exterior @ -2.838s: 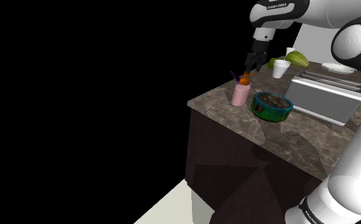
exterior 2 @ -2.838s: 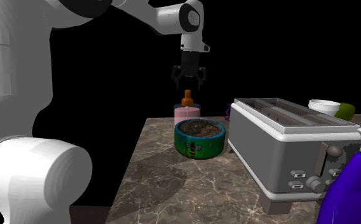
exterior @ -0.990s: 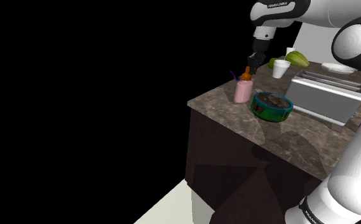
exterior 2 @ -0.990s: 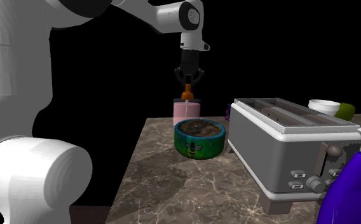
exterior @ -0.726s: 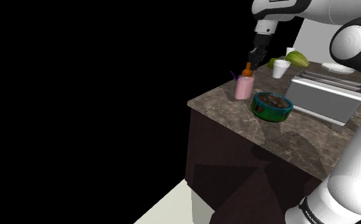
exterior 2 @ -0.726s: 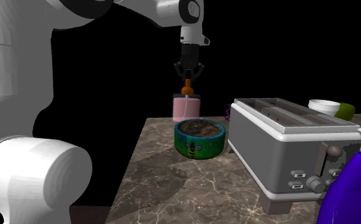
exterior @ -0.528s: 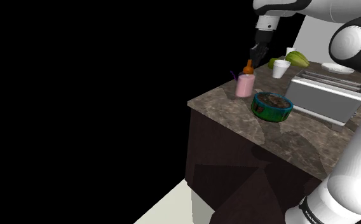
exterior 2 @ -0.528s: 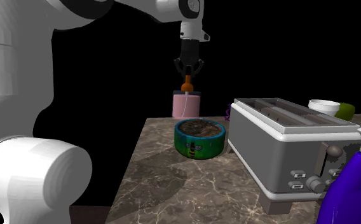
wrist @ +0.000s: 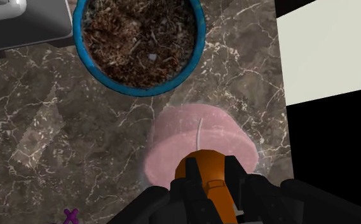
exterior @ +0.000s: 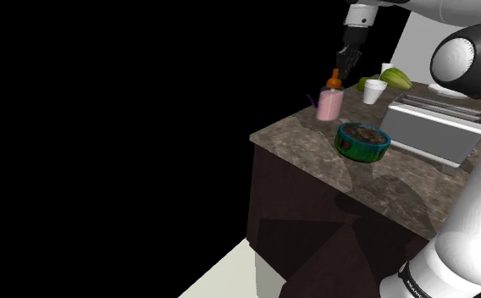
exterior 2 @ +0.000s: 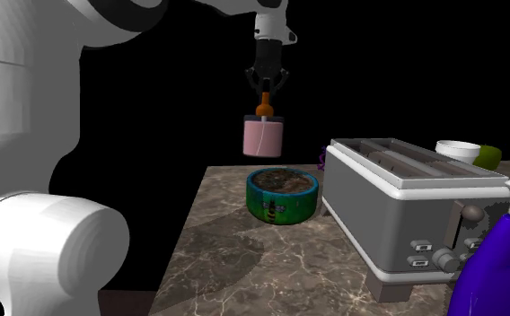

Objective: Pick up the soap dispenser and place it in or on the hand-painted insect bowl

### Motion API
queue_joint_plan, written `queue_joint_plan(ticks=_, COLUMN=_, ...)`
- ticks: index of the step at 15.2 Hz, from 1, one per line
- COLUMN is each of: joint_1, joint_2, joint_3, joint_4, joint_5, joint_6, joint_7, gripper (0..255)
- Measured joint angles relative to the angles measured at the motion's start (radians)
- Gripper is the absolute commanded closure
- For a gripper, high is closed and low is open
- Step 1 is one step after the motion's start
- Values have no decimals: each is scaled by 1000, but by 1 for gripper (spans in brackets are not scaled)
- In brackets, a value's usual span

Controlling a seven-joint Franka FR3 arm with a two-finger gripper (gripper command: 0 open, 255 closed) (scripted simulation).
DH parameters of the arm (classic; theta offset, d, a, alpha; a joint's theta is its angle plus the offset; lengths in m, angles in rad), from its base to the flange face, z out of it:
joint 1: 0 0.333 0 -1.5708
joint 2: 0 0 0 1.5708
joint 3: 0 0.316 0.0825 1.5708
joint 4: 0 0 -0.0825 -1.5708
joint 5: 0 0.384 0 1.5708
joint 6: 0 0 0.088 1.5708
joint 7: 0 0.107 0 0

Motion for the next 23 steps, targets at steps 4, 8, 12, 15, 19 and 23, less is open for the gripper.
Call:
queue_joint_plan(ticks=4, joint_1=-19, joint_2=41, joint_3=-3, joint_4=114, joint_5=19, joint_6=-76, joint_7=-5, gripper=255)
queue_joint_plan(ticks=8, joint_1=-42, joint_2=84, joint_3=-4, joint_4=233, joint_5=40, joint_6=-155, joint_7=-8, gripper=255)
queue_joint_plan(ticks=12, joint_1=-78, joint_2=133, joint_3=-6, joint_4=364, joint_5=66, joint_6=-240, joint_7=-16, gripper=255)
queue_joint_plan(ticks=15, joint_1=-91, joint_2=86, joint_3=-20, joint_4=348, joint_5=49, joint_6=-270, joint_7=-49, gripper=255)
queue_joint_plan(ticks=19, joint_1=-90, joint_2=-29, joint_3=-40, joint_4=248, joint_5=-2, joint_6=-280, joint_7=-98, gripper=255)
queue_joint_plan(ticks=23, joint_1=-122, joint_2=-76, joint_3=-66, joint_4=256, joint_5=-23, joint_6=-333, joint_7=-161, gripper=255)
